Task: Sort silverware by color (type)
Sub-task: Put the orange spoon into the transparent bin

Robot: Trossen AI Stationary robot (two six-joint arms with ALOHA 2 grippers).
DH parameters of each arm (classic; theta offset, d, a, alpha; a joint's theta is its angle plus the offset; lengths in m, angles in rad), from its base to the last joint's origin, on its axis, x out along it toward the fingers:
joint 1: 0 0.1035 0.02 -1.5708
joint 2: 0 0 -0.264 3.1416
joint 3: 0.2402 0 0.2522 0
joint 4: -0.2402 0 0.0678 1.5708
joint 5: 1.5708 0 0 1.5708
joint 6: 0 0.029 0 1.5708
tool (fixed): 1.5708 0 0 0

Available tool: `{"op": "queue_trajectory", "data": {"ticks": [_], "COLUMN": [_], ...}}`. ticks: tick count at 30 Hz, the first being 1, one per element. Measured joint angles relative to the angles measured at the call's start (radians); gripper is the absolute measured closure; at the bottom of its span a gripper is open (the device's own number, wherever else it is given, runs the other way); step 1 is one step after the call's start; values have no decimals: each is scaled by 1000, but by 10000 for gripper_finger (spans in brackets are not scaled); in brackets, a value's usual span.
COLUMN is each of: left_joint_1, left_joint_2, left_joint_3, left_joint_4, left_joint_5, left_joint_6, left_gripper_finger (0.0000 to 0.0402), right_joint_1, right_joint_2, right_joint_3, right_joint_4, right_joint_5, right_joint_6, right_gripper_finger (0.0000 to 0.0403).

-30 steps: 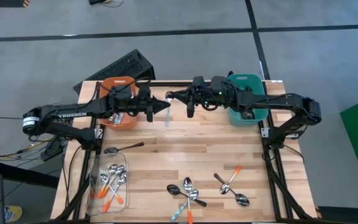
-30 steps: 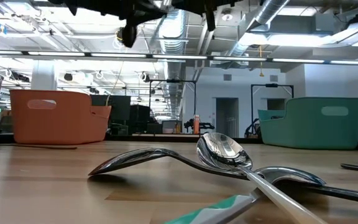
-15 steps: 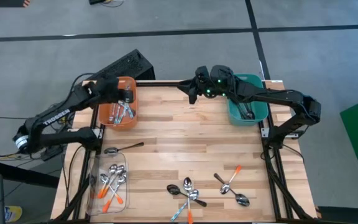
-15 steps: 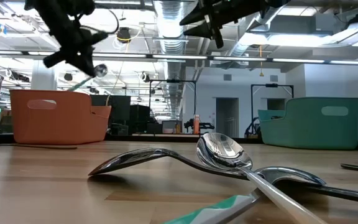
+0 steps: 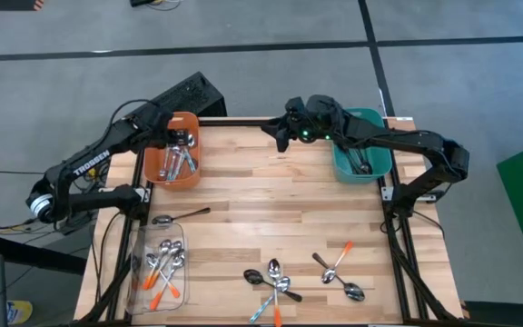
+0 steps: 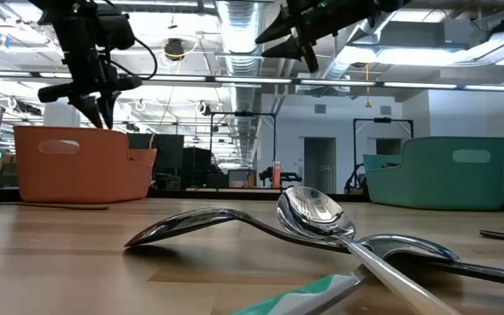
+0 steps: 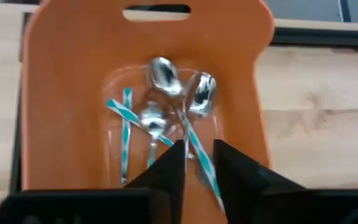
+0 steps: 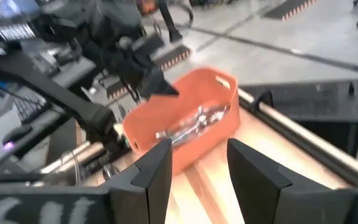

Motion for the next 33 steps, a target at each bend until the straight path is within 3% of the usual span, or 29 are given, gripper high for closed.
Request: {"op": "queue_trajectory", "data": {"ticks": [3, 7, 11, 15, 18, 23, 27, 33], "left_joint_1": [1, -34, -150, -303, -444, -683, -878, -1124], "left_joint_2": [-2, -31, -81, -131, -162, -191, -197, -158], "left_joint_3": [0, 0, 0, 0, 0, 0, 0, -39], "left_joint_4": [26, 124, 273, 402, 446, 451, 448, 446], "left_joint_5": [17, 177, 203, 192, 138, 42, -26, -225], "left_joint_6": [37, 121, 156, 177, 179, 162, 104, 45], "left_gripper_finger": [296, 268, 265, 265, 264, 264, 264, 264], "right_joint_1": [13, 26, 47, 95, 164, 321, 424, 614], "right_joint_2": [0, 0, 0, 0, 0, 0, -1, 0], "right_joint_3": [-1, -1, -1, -1, -1, -1, -1, -6], "right_joint_4": [-68, -158, -229, -293, -326, -403, -567, -854], "right_joint_5": [0, 1, 0, 2, 20, 147, 188, 229], "right_joint_6": [0, -9, -32, 50, 128, 260, 393, 562], "right_gripper_finger": [225, 225, 231, 242, 253, 278, 292, 294]}}
